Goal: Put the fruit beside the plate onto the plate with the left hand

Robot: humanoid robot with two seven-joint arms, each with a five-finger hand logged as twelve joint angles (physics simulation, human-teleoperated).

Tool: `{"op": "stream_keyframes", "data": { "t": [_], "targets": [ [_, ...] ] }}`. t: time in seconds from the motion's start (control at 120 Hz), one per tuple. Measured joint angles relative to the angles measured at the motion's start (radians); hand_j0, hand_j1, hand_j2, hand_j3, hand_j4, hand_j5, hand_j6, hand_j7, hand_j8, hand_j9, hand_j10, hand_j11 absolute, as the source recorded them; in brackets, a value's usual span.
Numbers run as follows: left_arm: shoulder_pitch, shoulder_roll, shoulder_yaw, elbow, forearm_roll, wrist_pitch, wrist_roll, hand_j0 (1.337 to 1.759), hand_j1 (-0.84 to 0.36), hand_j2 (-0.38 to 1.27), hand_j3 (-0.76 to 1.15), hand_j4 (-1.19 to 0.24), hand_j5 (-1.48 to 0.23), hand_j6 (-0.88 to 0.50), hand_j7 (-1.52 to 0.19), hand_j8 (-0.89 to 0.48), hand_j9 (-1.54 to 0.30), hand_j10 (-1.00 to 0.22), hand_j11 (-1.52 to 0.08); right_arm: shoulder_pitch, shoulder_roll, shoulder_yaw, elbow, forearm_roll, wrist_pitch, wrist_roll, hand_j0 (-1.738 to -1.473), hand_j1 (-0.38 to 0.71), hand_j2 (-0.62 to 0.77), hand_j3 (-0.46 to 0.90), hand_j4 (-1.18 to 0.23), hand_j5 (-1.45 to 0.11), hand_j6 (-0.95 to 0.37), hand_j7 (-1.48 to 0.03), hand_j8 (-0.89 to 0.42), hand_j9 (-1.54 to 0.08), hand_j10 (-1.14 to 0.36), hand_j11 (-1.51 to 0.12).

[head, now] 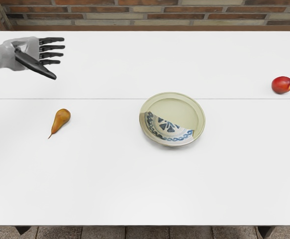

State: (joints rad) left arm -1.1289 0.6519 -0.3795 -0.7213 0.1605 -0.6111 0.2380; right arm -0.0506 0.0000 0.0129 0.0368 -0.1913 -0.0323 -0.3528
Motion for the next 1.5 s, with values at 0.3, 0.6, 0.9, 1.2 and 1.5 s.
{"op": "stream_keyframes", "data": {
  "t": [0.3,0.6,0.9,1.2,1.5],
  "targets": [
    [-0.073,0.041,0.003,-0.019,0.167,0.0,0.037,1.658,0.33,0.0,0.0,-0.02,-0.02,-0.02,-0.02,-0.02,-0.02,-0.01,-0.02,0.0,0.0,0.002,0.0,0.001,-0.002,0.0,-1.658,-0.35,0.0,0.0,0.0,0.0,0.0,0.0,0.0,0.0,0.0,0.0],
    [-0.14,0.075,0.004,-0.131,0.488,0.0,0.038,1.658,0.33,0.0,0.0,-0.02,-0.02,-0.02,-0.02,-0.02,-0.02,-0.02,-0.02,-0.003,0.0,0.002,0.0,0.001,0.0,0.0,-1.658,-0.35,0.0,0.0,0.0,0.0,0.0,0.0,0.0,0.0,0.0,0.0],
    [-0.147,0.062,0.005,-0.217,0.721,0.0,0.038,1.658,0.33,0.0,0.0,-0.02,-0.02,-0.02,-0.02,-0.02,-0.02,-0.02,-0.02,-0.003,0.0,0.002,0.0,0.001,0.0,0.0,-1.658,-0.35,0.0,0.0,0.0,0.0,0.0,0.0,0.0,0.0,0.0,0.0],
    [-0.161,0.06,0.085,-0.254,0.885,0.0,0.034,1.658,0.33,0.0,0.0,-0.02,-0.02,-0.02,-0.02,-0.02,-0.02,-0.02,-0.02,-0.003,0.0,0.002,0.0,0.001,0.0,0.0,-1.658,-0.35,0.0,0.0,0.0,0.0,0.0,0.0,0.0,0.0,0.0,0.0],
    [-0.304,0.058,0.355,-0.259,0.436,0.0,0.199,1.658,0.33,0.0,0.0,-0.02,-0.02,-0.02,-0.02,-0.02,-0.02,-0.02,-0.02,-0.003,0.0,0.002,0.0,0.001,0.0,0.0,-1.658,-0.35,0.0,0.0,0.0,0.0,0.0,0.0,0.0,0.0,0.0,0.0]
  ]
}}
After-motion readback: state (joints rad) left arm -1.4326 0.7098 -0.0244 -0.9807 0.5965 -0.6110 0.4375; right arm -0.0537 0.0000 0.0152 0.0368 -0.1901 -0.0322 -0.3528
